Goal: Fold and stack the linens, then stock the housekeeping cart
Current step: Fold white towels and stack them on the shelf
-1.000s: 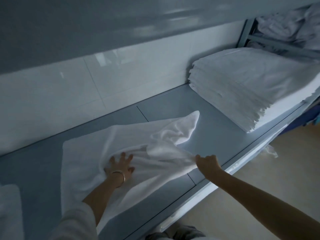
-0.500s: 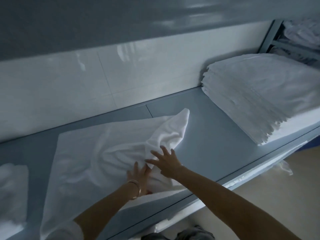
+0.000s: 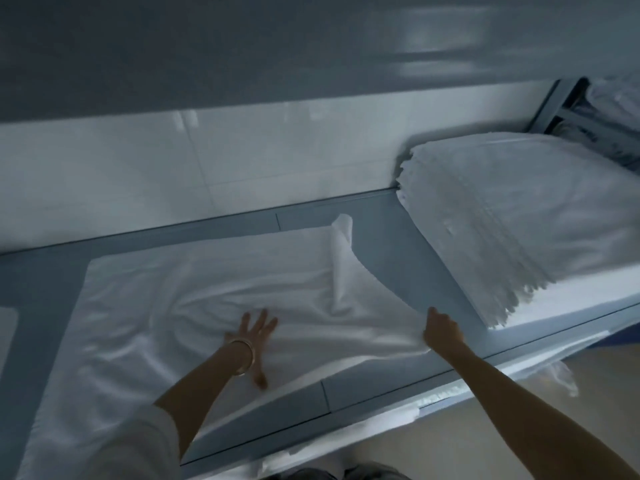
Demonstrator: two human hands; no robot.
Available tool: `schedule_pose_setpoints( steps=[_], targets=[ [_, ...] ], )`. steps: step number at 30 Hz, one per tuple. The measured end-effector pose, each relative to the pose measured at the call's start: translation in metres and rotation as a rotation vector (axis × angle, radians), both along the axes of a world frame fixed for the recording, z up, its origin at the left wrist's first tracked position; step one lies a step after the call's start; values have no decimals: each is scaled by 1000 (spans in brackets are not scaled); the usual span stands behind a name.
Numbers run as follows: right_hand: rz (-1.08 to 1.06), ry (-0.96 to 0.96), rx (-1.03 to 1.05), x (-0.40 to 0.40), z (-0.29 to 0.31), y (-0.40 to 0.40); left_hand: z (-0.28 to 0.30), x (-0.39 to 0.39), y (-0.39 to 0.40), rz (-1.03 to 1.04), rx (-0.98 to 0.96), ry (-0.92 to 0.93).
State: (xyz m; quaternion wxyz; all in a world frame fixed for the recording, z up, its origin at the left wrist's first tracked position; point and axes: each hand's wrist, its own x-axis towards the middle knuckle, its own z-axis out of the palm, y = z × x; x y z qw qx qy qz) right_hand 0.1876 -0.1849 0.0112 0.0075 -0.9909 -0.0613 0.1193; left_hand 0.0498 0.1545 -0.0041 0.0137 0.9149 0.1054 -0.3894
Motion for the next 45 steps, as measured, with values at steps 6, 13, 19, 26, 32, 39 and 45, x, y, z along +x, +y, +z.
schedule_pose_setpoints(
  steps=[6, 13, 19, 26, 32, 39, 45],
  targets=[
    [341, -45, -65, 4, -17, -10, -2, 10, -29, -12, -88, -32],
    [793, 58, -92, 23, -63, 21, -27, -28, -70, 278, -52, -174],
    [555, 74, 45, 8, -66, 6, -20, -9, -58, 234, -70, -121],
    [485, 245, -96, -8, -31, -17, -19, 26, -67, 194, -57, -134],
    [550, 277, -87, -3, -28, 2, -25, -24, -86, 542, -43, -148],
    [641, 288, -116, 12, -44, 14, -21, -47, -57, 617, -116, -177],
    [628, 330, -132, 26, -39, 16, -14, -36, -66, 625, -106, -165]
  ],
)
